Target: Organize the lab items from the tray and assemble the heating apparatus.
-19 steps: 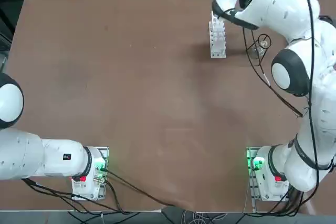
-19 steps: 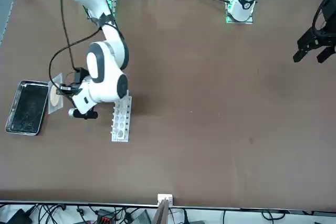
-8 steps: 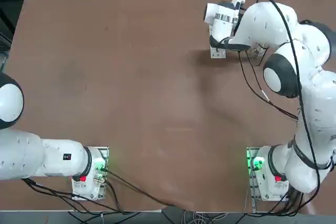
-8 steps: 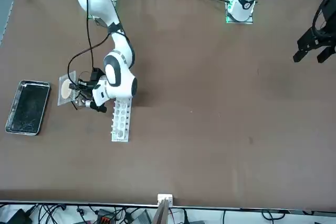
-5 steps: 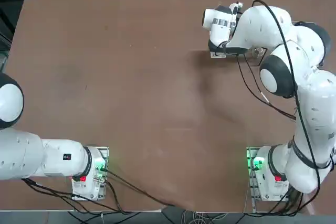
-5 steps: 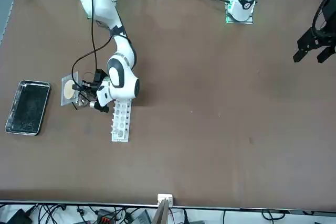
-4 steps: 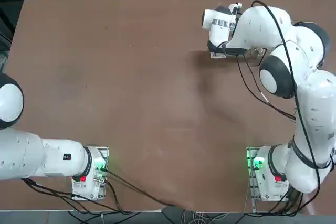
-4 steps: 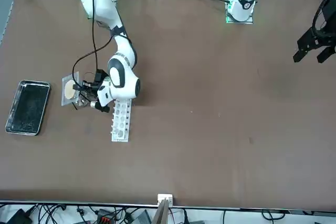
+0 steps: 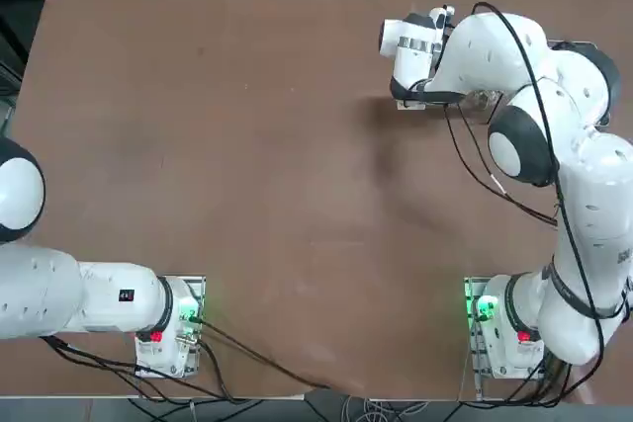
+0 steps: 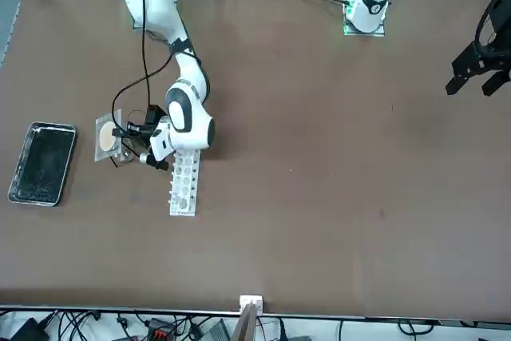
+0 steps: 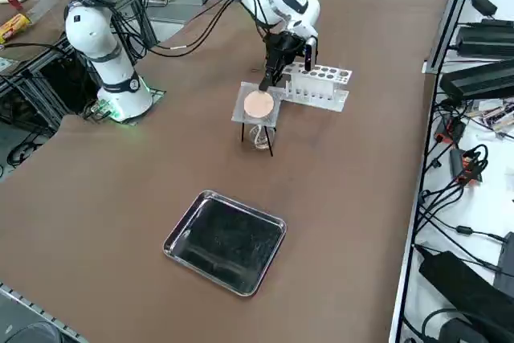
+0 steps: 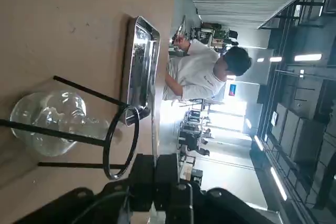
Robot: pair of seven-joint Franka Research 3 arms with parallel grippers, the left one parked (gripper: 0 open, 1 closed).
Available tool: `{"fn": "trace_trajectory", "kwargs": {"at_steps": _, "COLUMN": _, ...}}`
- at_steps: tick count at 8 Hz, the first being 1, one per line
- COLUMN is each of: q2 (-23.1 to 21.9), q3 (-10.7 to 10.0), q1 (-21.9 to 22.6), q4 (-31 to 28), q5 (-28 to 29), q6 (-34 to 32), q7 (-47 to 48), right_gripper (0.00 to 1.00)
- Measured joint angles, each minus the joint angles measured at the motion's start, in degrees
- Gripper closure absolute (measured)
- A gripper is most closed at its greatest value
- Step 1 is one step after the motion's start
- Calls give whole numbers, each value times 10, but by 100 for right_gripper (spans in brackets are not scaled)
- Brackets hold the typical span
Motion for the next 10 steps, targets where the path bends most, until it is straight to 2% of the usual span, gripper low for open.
{"fn": "trace_trajectory", "kwargs": {"at_steps": 10, "q2": 17, "q3": -2, "q1": 0, "q4": 0, "q5": 3, "q6": 2, "q7": 4, "right_gripper": 93}}
